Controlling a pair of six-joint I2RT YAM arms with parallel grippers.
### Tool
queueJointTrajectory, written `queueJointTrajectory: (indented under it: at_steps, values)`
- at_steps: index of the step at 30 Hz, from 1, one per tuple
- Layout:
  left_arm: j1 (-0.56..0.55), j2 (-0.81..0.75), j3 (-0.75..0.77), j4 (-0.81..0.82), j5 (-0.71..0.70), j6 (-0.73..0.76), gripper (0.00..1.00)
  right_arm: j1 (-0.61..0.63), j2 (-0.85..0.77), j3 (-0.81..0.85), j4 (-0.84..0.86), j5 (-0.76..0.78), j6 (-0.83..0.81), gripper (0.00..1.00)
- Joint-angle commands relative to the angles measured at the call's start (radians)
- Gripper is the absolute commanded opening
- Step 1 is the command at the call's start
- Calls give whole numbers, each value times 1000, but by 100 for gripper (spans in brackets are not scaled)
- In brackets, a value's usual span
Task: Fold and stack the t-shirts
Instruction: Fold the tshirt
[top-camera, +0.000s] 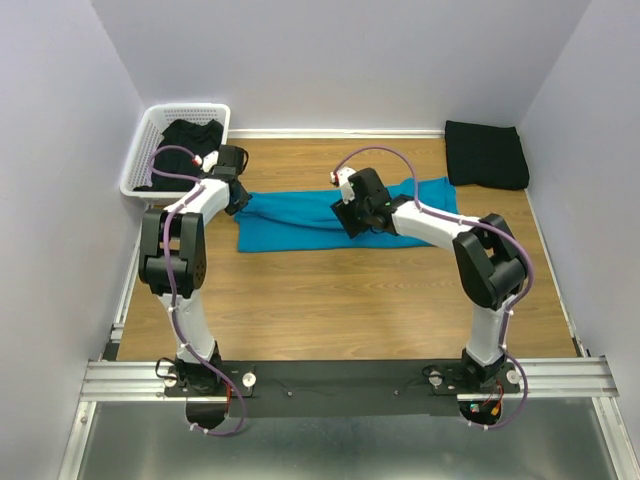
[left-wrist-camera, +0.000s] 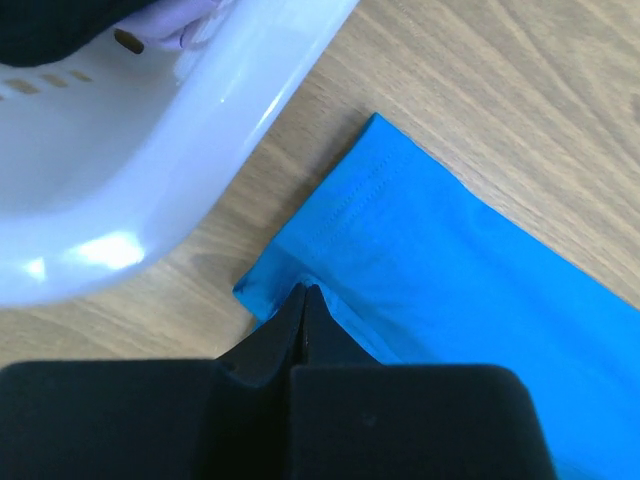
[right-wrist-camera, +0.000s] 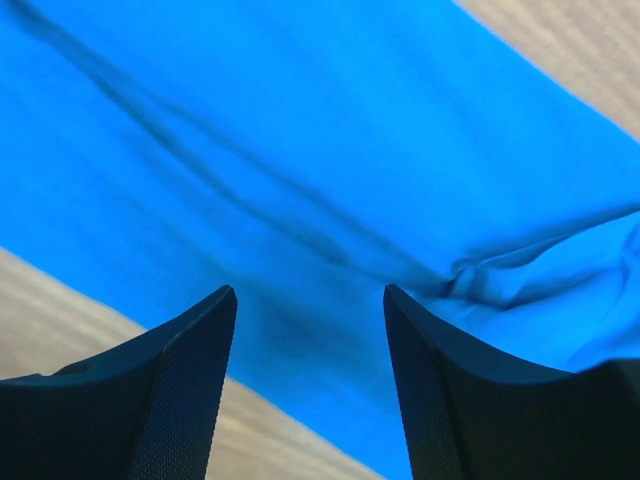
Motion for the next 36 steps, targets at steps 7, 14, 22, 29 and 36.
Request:
queueJointTrajectory:
  at_steps: [7, 14, 22, 29, 36]
  values:
    - [10, 49, 32, -42, -31, -9, 1, -174, 24, 101, 29, -88, 49, 61]
    - [10, 44, 23, -32, -20, -6, 1, -191, 92, 133, 29, 20, 127, 56]
    - [10, 36, 11, -27, -21, -1, 1, -191, 154, 148, 26, 67, 187, 52]
    - [10, 36, 5, -25, -18, 2, 1, -191, 185, 168, 24, 104, 192, 39]
    - [10, 30, -1, -25, -23, 5, 1, -191, 171, 177, 24, 150, 189, 0]
